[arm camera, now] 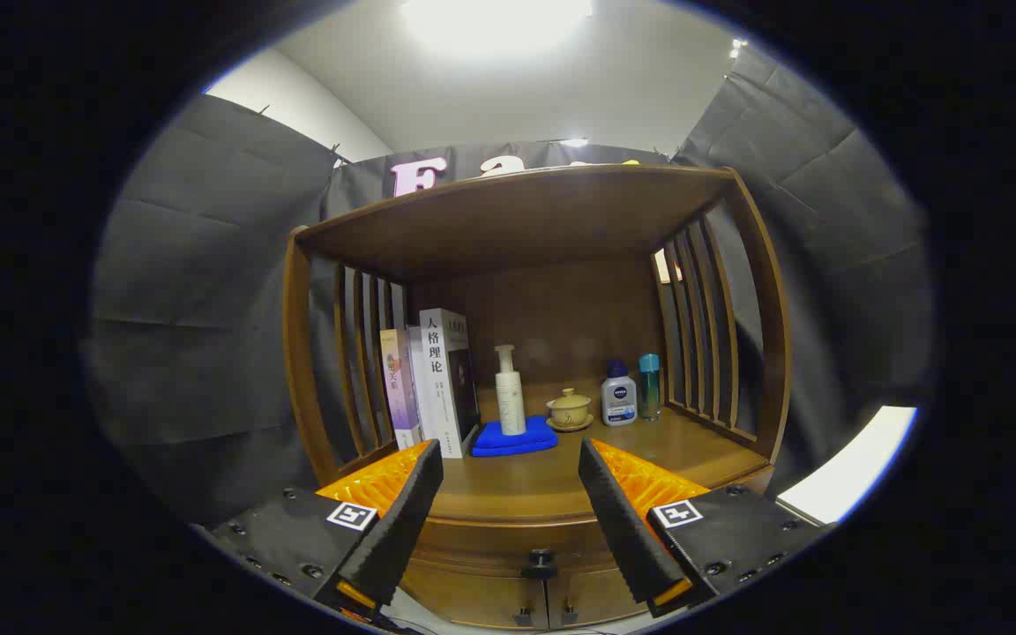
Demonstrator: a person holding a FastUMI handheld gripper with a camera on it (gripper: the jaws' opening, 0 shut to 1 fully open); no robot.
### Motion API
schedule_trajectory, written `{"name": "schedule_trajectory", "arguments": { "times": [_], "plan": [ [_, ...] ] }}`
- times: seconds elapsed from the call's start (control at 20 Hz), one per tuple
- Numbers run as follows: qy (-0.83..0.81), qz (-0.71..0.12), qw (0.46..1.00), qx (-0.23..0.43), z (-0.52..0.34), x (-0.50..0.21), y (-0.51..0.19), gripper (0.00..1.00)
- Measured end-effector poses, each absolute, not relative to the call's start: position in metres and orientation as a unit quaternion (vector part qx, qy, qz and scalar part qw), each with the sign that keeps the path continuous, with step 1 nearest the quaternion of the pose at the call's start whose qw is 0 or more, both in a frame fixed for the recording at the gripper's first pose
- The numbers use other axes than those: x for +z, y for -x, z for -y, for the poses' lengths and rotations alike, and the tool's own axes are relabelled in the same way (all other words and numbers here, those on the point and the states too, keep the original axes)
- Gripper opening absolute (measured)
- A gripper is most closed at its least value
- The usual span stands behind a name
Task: Pull open the drawer, take out the items inside it, and place them on the countertop above the cabinet.
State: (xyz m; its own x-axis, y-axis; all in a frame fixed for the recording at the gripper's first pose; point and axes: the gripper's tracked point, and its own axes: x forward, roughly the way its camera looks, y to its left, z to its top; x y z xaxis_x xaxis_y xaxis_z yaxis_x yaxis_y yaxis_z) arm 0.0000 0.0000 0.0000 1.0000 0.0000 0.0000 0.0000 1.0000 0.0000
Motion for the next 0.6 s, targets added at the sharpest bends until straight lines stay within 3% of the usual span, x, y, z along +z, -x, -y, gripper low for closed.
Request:
{"name": "schedule_trajectory", "arguments": {
  "times": [0.6],
  "plan": [
    [0.006,0.004,1.0,0.004,0.005,0.002,0.021,0.97]
  ]
}}
